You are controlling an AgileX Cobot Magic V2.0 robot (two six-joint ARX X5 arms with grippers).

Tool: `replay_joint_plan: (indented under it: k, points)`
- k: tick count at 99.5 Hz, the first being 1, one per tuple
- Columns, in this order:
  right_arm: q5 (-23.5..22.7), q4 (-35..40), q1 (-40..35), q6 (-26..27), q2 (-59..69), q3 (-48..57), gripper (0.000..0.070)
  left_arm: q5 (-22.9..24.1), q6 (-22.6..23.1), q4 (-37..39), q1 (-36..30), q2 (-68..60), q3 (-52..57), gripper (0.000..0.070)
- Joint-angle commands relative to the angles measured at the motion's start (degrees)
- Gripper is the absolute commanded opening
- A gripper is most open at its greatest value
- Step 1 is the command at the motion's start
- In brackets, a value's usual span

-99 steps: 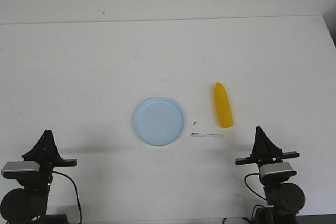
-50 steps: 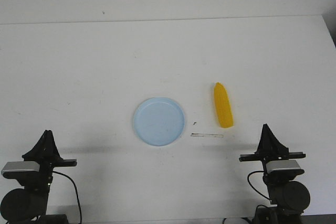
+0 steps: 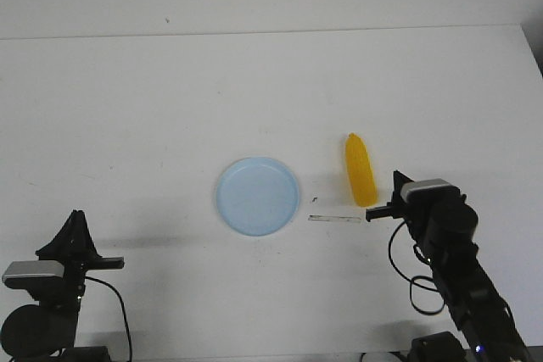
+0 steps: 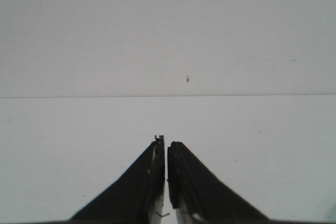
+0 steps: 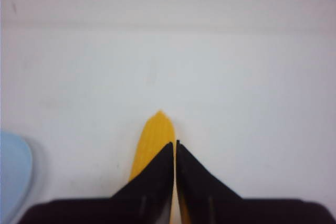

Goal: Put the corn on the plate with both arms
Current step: 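Lower the right gripper onto the yellow corn and close it, then lift the yellow corn with the right gripper and carry it over the plate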

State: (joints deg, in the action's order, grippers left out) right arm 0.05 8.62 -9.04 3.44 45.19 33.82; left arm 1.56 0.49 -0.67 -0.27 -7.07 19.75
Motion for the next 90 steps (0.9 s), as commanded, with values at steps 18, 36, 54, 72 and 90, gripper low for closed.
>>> replay_joint_plan:
  k: [18, 36, 54, 72, 90]
  points:
    - [0.5, 11.6, -2.8, 3.1, 20.1, 14.7, 0.0004, 0.1, -0.1, 0.6, 0.0, 0.1, 0.5, 0.0002]
    - [-0.1, 26.4, -2.8, 3.2, 32.2, 28.0, 0.0005, 0.1, -0.1, 0.6, 0.0, 0.1, 0.5, 0.0002]
    - [-0.1, 37.1, -3.1, 6.4, 42.4, 40.2, 0.0007, 0.1, -0.1, 0.6, 0.0, 0.1, 0.5, 0.0002]
    - [0.0, 42.7, -3.1, 10.9, 49.9, 47.8, 0.0184, 0.1, -0.1, 0.6, 0.0, 0.1, 0.5, 0.0003]
    - [0.0, 43.2, -3.1, 10.7, 52.7, 48.1, 0.0493, 0.1, -0.1, 0.6, 0.0, 0.1, 0.5, 0.0002]
